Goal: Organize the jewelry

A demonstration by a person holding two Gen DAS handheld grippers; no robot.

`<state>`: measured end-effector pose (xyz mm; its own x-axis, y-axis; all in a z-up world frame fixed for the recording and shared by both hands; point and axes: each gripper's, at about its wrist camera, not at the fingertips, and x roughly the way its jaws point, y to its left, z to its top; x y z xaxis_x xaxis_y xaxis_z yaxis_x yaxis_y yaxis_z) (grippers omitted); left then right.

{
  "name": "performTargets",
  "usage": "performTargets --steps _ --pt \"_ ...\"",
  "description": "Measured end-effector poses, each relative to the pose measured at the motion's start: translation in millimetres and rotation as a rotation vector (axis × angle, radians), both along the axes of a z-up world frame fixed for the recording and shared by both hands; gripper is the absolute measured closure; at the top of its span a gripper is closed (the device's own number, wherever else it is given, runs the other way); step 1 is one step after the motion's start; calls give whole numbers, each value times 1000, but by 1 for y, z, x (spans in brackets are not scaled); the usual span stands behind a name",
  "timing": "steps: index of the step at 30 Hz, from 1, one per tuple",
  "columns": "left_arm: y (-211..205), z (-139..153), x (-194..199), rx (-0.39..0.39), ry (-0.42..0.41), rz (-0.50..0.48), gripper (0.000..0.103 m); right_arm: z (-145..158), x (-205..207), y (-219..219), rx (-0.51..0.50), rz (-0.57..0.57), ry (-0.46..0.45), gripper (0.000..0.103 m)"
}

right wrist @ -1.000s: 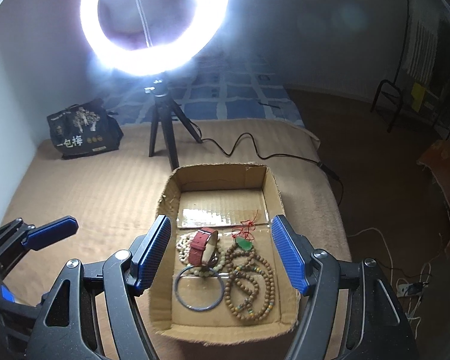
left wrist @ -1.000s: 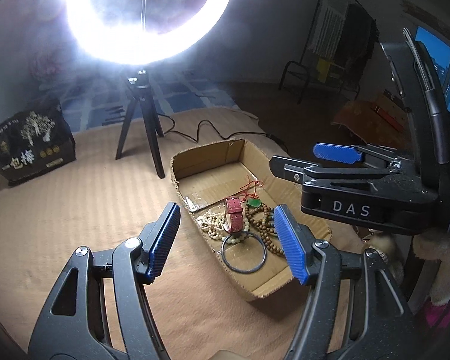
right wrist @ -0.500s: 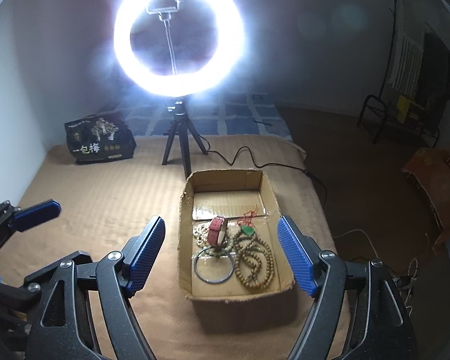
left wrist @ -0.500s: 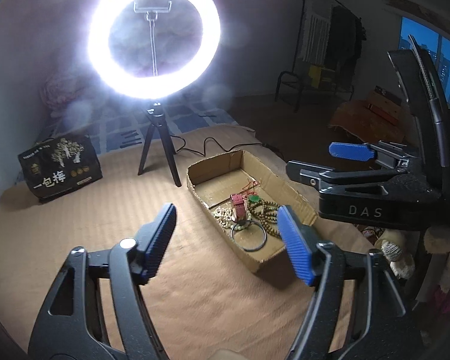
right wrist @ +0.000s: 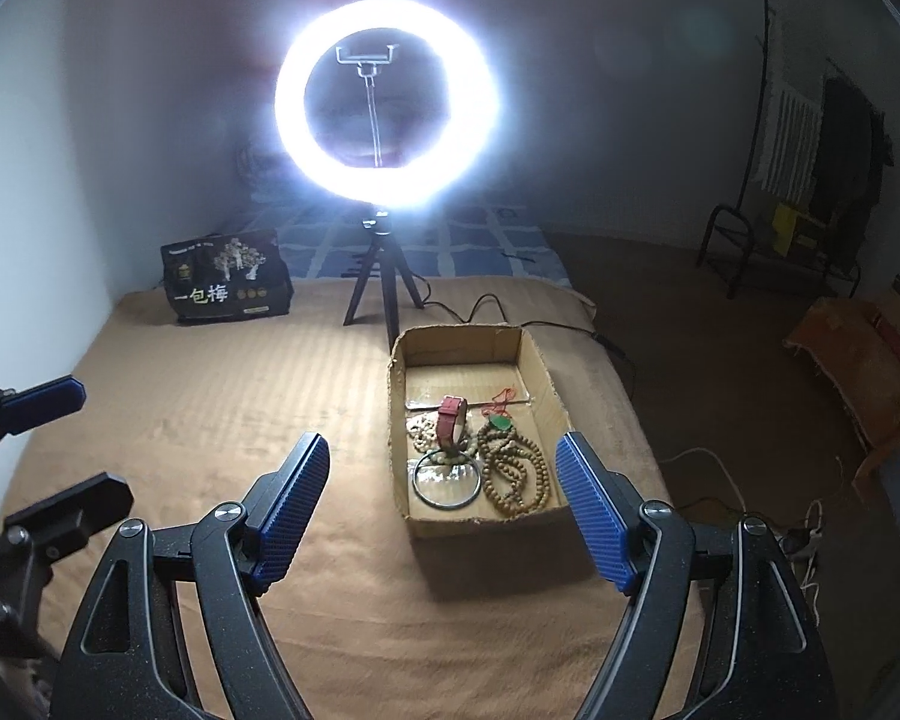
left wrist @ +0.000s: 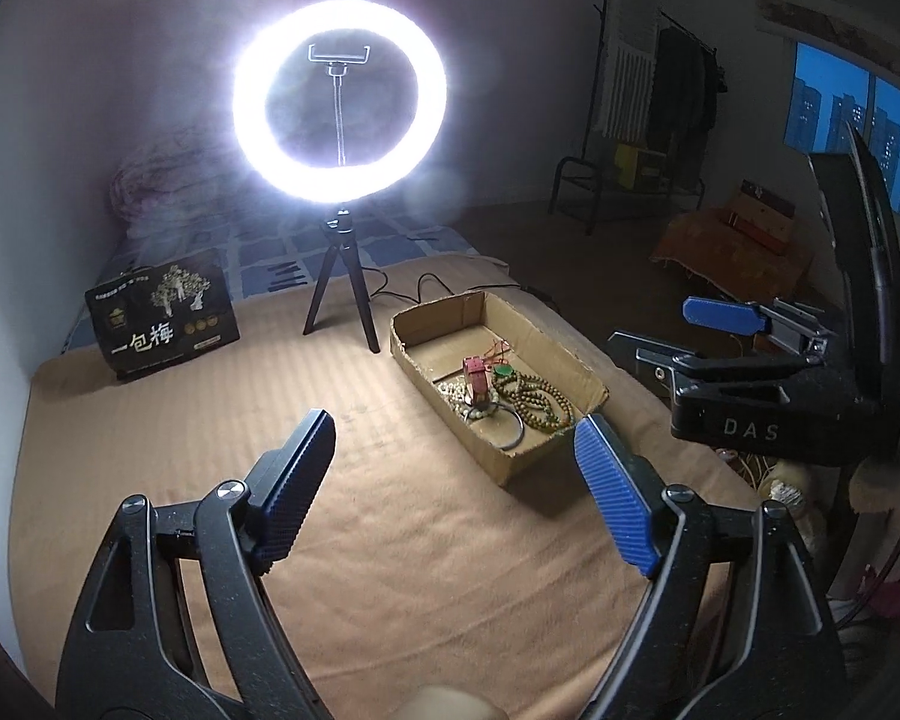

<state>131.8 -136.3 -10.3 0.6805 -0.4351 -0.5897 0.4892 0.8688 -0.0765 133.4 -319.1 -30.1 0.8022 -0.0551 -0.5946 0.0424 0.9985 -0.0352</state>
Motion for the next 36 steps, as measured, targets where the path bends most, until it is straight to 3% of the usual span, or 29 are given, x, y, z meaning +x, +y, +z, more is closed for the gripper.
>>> performTargets --steps 10,14,25,36 --pt "2 -4 -24 26 2 7 17 -8 -28 13 -49 5 -62 21" --pt "1 -9 -27 31 -6 11 2 -15 -31 14 -76 3 -70 21" --pt "-2 -19 -24 89 10 57 1 -26 -27 6 -53 -13 -41 21" --pt "-1 -20 -24 93 8 58 1 -26 -28 8 -52 -16 -41 21"
